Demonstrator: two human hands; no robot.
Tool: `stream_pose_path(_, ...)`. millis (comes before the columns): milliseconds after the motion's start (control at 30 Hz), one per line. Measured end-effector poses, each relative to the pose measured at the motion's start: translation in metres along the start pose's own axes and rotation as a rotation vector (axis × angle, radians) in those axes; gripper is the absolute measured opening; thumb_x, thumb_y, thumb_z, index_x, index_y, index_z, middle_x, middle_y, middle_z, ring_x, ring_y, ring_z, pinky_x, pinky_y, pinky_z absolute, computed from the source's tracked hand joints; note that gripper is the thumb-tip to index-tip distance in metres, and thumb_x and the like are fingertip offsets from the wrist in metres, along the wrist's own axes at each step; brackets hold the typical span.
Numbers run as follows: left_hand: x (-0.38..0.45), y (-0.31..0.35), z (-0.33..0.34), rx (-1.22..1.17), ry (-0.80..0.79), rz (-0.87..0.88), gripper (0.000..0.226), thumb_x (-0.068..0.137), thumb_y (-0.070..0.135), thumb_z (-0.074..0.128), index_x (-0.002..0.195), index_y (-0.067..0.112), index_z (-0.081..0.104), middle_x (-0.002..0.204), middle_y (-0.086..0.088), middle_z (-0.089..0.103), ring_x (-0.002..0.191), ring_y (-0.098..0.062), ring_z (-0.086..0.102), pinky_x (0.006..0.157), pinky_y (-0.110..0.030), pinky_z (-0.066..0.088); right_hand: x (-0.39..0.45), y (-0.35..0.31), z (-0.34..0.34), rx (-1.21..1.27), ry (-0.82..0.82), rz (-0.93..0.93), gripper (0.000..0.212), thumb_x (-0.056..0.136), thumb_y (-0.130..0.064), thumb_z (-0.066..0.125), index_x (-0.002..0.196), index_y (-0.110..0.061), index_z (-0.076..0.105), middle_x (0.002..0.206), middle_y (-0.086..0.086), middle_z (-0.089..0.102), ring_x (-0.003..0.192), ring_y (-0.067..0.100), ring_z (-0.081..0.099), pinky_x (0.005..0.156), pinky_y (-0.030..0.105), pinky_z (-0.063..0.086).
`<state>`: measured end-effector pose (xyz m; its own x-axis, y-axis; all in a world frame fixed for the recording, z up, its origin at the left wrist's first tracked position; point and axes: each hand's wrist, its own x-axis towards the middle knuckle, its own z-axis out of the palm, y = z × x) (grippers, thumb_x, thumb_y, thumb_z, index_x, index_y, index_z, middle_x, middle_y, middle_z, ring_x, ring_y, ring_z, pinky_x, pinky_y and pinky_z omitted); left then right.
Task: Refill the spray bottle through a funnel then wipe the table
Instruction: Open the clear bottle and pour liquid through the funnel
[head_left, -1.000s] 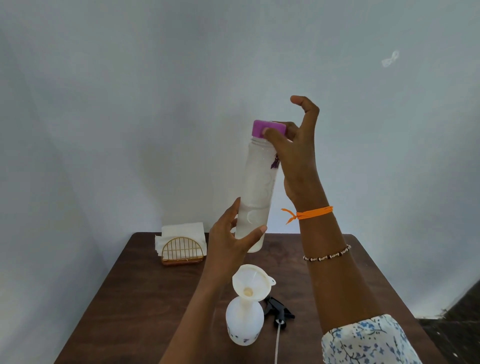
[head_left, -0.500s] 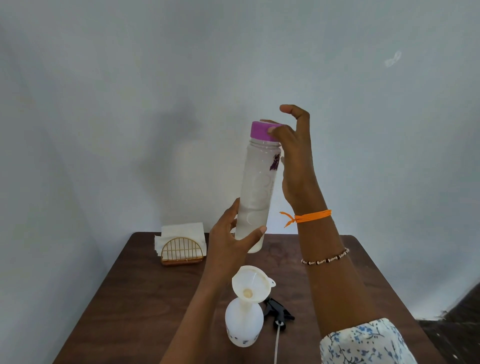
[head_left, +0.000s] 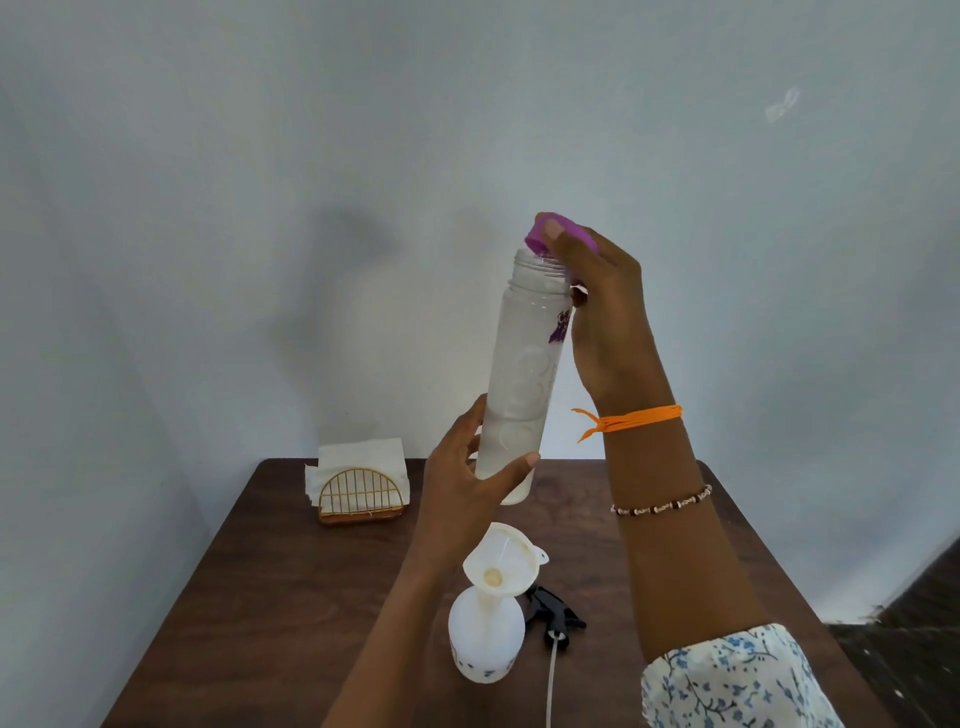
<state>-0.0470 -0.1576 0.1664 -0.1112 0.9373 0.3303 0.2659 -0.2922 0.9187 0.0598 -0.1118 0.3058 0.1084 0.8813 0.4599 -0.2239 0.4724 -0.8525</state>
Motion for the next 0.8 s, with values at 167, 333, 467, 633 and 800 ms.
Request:
stream_pose_path(167,0.001,-0.003,0.002,-0.022,-0.001,-0.006,0.061,0.076,0.035,0.071,0.130,0.037,0.042,0.122,0.014,0.055,0.105,-0.007,0.056,0.077,-0.010,0.044,-0.004,0.011,-0.016,0.245,0.009,0.127,0.016,0.088,-0.016,0.056,0.101,-0.013,0.064,0.099,0.003,0.060,0.088,0.015,0.049,0.065,0.016,0.041)
stream_pose_path(333,0.003,-0.009,0.001,-0.041,0.000,-0.001,0.059,0.076,0.034,0.072,0.130,0.032,0.046,0.123,0.007,0.060,0.107,-0.013,0.059,0.087,-0.023,0.051,-0.026,0.035,-0.036,0.454,0.093,0.279,0.017,0.084,-0.012,0.057,0.101,-0.013,0.058,0.095,0.004,0.054,0.084,0.017,0.049,0.071,0.023,0.050)
stream_pose_path(467,0.000,-0.015,0.001,-0.076,-0.001,-0.007,0.057,0.076,0.031,0.074,0.127,0.035,0.048,0.118,0.009,0.062,0.104,-0.011,0.061,0.089,-0.035,0.053,-0.048,0.076,-0.057,0.425,0.188,0.394,0.021,0.089,-0.008,0.054,0.109,-0.006,0.046,0.093,0.013,0.055,0.085,0.023,0.059,0.080,0.037,0.057)
stream_pose_path(633,-0.008,-0.015,0.003,-0.088,-0.019,-0.018,0.056,0.075,0.027,0.074,0.123,0.035,0.048,0.118,0.015,0.060,0.104,-0.003,0.059,0.086,-0.024,0.050,-0.079,0.145,-0.088,-0.063,0.317,0.586,0.029,0.096,-0.022,0.047,0.121,-0.008,0.049,0.108,0.010,0.056,0.088,0.014,0.055,0.073,0.023,0.045)
stream_pose_path(800,-0.014,-0.016,0.004,-0.106,-0.048,-0.060,0.055,0.072,0.028,0.076,0.119,0.037,0.047,0.120,0.012,0.058,0.104,-0.004,0.059,0.084,-0.024,0.050,-0.118,0.198,-0.125,-0.448,0.390,0.716,0.025,0.087,-0.015,0.061,0.103,0.003,0.057,0.087,0.009,0.058,0.078,0.016,0.051,0.064,0.025,0.041)
